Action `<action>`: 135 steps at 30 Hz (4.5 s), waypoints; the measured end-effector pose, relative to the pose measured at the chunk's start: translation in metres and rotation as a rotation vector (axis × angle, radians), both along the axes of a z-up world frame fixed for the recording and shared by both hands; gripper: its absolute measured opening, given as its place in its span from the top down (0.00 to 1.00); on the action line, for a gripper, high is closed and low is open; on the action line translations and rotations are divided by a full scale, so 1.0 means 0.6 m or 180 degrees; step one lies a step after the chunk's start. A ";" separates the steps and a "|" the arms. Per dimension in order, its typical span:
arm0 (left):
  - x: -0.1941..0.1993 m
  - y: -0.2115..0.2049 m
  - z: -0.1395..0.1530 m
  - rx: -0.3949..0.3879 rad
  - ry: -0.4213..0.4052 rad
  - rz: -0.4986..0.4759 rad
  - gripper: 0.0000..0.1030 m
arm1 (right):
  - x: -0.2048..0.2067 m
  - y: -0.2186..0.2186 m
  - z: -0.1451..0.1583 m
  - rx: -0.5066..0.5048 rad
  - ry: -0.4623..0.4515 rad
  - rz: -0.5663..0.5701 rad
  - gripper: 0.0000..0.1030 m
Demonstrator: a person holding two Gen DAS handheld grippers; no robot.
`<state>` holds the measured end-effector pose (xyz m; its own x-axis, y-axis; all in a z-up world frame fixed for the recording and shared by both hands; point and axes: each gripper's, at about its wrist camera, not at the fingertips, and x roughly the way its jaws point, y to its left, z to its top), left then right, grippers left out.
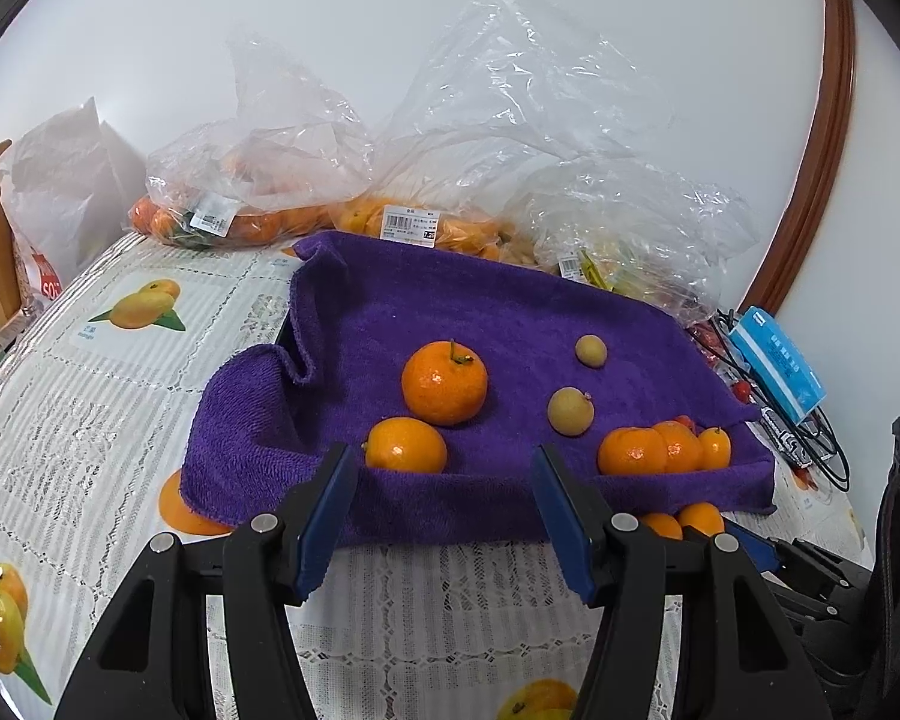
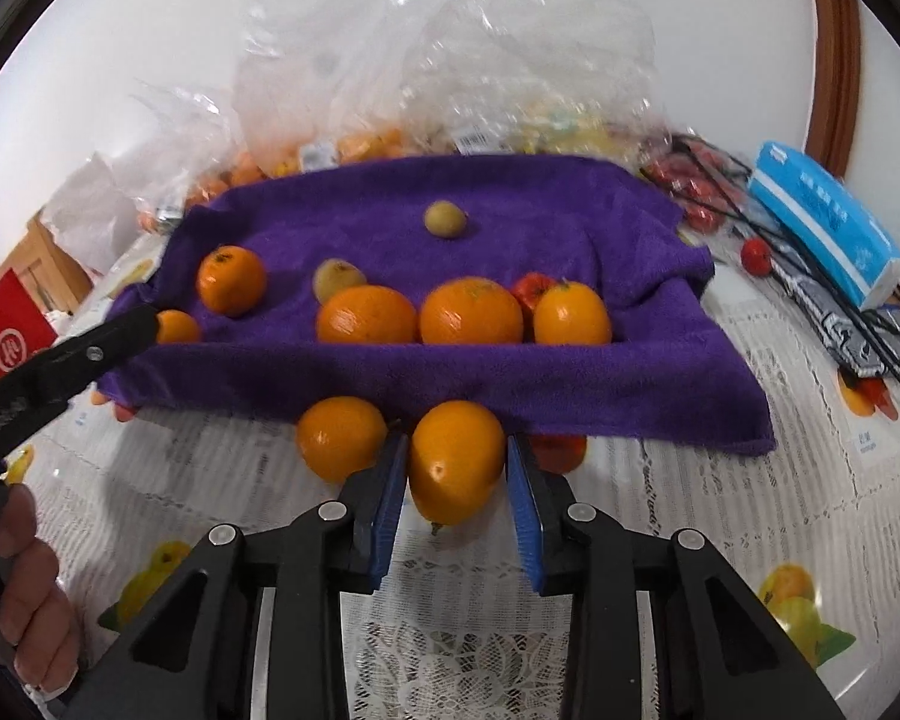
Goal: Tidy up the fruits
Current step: 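Grasp an orange beside the towel with the right tool, then lift the held orange with the right tool while the left tool approaches another orange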
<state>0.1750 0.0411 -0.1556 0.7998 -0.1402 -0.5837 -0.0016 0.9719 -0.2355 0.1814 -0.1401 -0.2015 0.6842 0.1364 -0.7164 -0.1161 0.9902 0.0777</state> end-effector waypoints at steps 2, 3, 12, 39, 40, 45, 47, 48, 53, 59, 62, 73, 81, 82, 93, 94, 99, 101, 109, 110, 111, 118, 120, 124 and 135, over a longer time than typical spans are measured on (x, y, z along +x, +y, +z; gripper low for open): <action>0.000 0.000 0.000 -0.0003 0.0002 0.0000 0.43 | 0.000 -0.003 -0.001 0.0018 -0.0004 -0.0004 0.68; 0.000 0.000 0.000 -0.0006 0.0003 -0.0001 0.43 | 0.000 -0.003 -0.001 0.0011 -0.0002 -0.0008 0.68; -0.001 -0.002 -0.001 0.0001 -0.0001 -0.0015 0.43 | 0.004 -0.014 -0.005 0.0175 0.0045 -0.0010 0.68; -0.001 0.000 0.000 -0.0063 0.0012 -0.0058 0.43 | -0.004 -0.012 0.001 0.0077 -0.0034 -0.0014 0.68; -0.001 0.000 0.000 -0.0071 0.0013 -0.0068 0.43 | -0.005 -0.015 0.002 0.0091 -0.0046 -0.0032 0.68; -0.006 -0.010 0.001 -0.0087 0.0011 -0.0200 0.43 | -0.012 -0.030 0.007 0.0039 -0.0112 -0.0129 0.68; -0.011 -0.020 0.002 -0.0037 -0.0017 -0.0267 0.43 | -0.017 -0.039 0.010 -0.0007 -0.0167 -0.0161 0.68; -0.013 -0.024 0.002 -0.0011 -0.0029 -0.0292 0.43 | -0.019 -0.045 0.011 -0.0015 -0.0180 -0.0177 0.68; -0.027 -0.050 0.005 0.0104 -0.0098 -0.0470 0.43 | -0.030 -0.085 0.008 0.0091 -0.0148 -0.0303 0.68; -0.036 -0.073 0.000 0.0215 -0.0086 -0.0623 0.43 | -0.036 -0.113 0.009 0.0071 -0.0158 -0.0389 0.68; -0.040 -0.084 -0.001 0.0259 -0.0085 -0.0702 0.43 | -0.039 -0.124 0.009 0.0066 -0.0175 -0.0409 0.68; -0.047 -0.127 -0.009 0.0326 0.0010 -0.0862 0.43 | -0.041 -0.146 0.008 0.0049 -0.0169 -0.0461 0.68; -0.038 -0.142 -0.015 0.0320 0.0116 -0.0830 0.43 | -0.044 -0.149 0.009 -0.0027 -0.0200 -0.0416 0.68; -0.037 -0.143 -0.015 0.0323 0.0117 -0.0825 0.43 | -0.044 -0.150 0.010 -0.0032 -0.0201 -0.0413 0.68; -0.019 -0.166 -0.026 0.0333 0.0281 -0.0890 0.43 | -0.043 -0.168 0.008 -0.0013 -0.0165 -0.0484 0.68; -0.017 -0.167 -0.027 0.0329 0.0284 -0.0888 0.43 | -0.041 -0.168 0.007 -0.0011 -0.0154 -0.0476 0.68; -0.008 -0.182 -0.031 0.0355 0.0343 -0.0883 0.47 | -0.038 -0.167 0.004 0.0005 -0.0107 -0.0469 0.68; -0.005 -0.188 -0.034 0.0367 0.0389 -0.0884 0.49 | -0.037 -0.168 0.003 0.0012 -0.0091 -0.0472 0.68; 0.012 -0.195 -0.044 0.0318 0.0537 -0.0846 0.59 | -0.035 -0.166 0.002 0.0010 -0.0060 -0.0459 0.68; 0.014 -0.195 -0.044 0.0310 0.0552 -0.0827 0.59 | -0.034 -0.167 0.002 0.0011 -0.0058 -0.0460 0.68; 0.015 -0.194 -0.045 0.0305 0.0561 -0.0817 0.60 | -0.034 -0.166 0.002 0.0010 -0.0058 -0.0460 0.68; 0.023 -0.199 -0.048 0.0340 0.0586 -0.0733 0.68 | -0.034 -0.165 0.001 0.0008 -0.0055 -0.0447 0.68; 0.025 -0.201 -0.048 0.0355 0.0583 -0.0716 0.68 | -0.034 -0.165 0.001 0.0001 -0.0054 -0.0452 0.68; 0.027 -0.200 -0.049 0.0334 0.0583 -0.0689 0.68 | -0.033 -0.164 0.001 0.0010 -0.0046 -0.0457 0.68; 0.028 -0.196 -0.051 0.0260 0.0583 -0.0671 0.68 | -0.033 -0.167 -0.001 0.0033 -0.0031 -0.0477 0.68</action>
<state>0.1917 -0.0764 -0.1859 0.6381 -0.2388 -0.7320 0.1672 0.9710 -0.1710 0.1616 -0.2401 -0.2020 0.7045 0.0397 -0.7086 0.0321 0.9956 0.0877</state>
